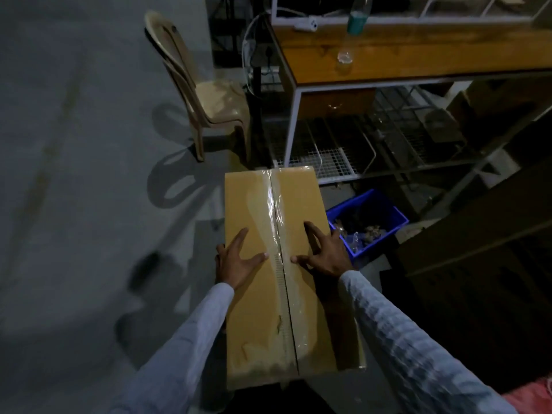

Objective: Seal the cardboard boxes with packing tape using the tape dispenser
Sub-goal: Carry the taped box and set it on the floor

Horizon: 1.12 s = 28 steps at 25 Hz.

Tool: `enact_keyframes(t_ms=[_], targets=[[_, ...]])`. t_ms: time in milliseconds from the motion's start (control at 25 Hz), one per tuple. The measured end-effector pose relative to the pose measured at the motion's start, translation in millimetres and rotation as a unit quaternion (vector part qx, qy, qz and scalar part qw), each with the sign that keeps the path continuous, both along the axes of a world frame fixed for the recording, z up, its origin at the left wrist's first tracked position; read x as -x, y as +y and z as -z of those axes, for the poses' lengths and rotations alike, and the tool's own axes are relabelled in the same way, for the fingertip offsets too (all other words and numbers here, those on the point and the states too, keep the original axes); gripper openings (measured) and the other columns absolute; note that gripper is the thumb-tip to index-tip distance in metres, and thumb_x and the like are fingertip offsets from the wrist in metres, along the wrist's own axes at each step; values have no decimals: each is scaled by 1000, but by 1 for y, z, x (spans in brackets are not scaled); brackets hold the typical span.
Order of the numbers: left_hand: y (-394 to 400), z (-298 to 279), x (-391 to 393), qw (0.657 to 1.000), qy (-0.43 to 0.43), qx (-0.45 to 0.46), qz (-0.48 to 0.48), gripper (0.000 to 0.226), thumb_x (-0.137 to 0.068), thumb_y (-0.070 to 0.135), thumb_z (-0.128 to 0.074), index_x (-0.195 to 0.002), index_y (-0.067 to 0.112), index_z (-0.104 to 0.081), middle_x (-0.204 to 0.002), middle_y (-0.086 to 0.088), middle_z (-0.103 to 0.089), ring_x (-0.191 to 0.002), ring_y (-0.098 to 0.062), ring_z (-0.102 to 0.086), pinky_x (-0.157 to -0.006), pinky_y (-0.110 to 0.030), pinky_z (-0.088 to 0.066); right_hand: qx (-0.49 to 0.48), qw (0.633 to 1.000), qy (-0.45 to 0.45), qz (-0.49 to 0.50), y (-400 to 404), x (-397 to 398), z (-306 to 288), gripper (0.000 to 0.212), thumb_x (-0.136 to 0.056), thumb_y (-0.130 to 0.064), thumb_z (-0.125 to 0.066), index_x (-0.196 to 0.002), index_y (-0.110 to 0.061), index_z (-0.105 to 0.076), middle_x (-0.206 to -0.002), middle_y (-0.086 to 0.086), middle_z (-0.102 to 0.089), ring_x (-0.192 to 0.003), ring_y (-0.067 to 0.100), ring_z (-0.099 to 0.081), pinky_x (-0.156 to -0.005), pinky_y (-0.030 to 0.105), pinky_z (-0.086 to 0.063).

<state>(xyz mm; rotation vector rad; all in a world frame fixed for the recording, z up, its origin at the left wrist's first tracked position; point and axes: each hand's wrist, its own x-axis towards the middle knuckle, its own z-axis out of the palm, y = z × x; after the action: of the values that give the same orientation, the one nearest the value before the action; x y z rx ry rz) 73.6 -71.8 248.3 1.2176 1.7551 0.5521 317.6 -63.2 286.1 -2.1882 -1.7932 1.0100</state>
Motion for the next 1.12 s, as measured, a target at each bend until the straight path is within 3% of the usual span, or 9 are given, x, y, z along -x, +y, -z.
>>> enact_keyframes(t_ms=[240, 400, 520, 680, 880, 1120], targets=[[70, 83, -21, 1000, -13, 19, 6, 97, -62, 73, -75, -146, 67, -26, -162, 0, -30, -149, -33, -22, -117, -53, -26, 34, 999, 8, 17, 68, -21, 80, 112, -63, -75, -81, -154, -57, -18, -151, 19, -23, -140, 49, -31, -113, 62, -37], [107, 147, -39, 998, 1, 48, -27, 92, -68, 67, -79, -142, 73, -25, -160, -4, -23, -146, -38, -27, -115, -60, -33, 47, 999, 7, 16, 115, -35, 159, 114, -60, -79, -78, -150, -64, -10, -154, 19, -20, -141, 50, -28, -112, 66, -37], [129, 209, -53, 998, 16, 51, -41, 90, -69, 70, -77, -140, 76, -23, -158, 0, -21, -144, -40, -33, -110, -62, -41, 66, 998, 12, 4, 145, -49, 223, 116, -61, -77, -80, -152, -63, -10, -154, 18, -19, -138, 51, -31, -110, 66, -38], [152, 283, -71, 998, 29, 47, -29, 88, -71, 71, -75, -142, 75, -23, -157, -3, -24, -144, -42, -33, -111, -62, -41, 74, 997, 2, 12, 168, -67, 296, 115, -64, -72, -82, -155, -58, -12, -153, 15, -19, -136, 48, -32, -111, 65, -37], [159, 341, -78, 998, 30, 52, -23, 90, -71, 67, -76, -143, 74, -22, -157, -2, -22, -144, -42, -31, -109, -63, -42, 87, 996, 5, 2, 176, -75, 353, 115, -68, -68, -83, -158, -54, -13, -156, 17, -17, -141, 46, -27, -115, 62, -33], [169, 369, -87, 995, 101, 23, -15, 91, -75, 71, -72, -148, 69, -17, -158, -8, -21, -147, -41, -26, -112, -60, -40, 64, 998, 11, 11, 185, -80, 384, 114, -69, -63, -85, -157, -55, -14, -160, 16, -10, -144, 48, -20, -114, 65, -29]])
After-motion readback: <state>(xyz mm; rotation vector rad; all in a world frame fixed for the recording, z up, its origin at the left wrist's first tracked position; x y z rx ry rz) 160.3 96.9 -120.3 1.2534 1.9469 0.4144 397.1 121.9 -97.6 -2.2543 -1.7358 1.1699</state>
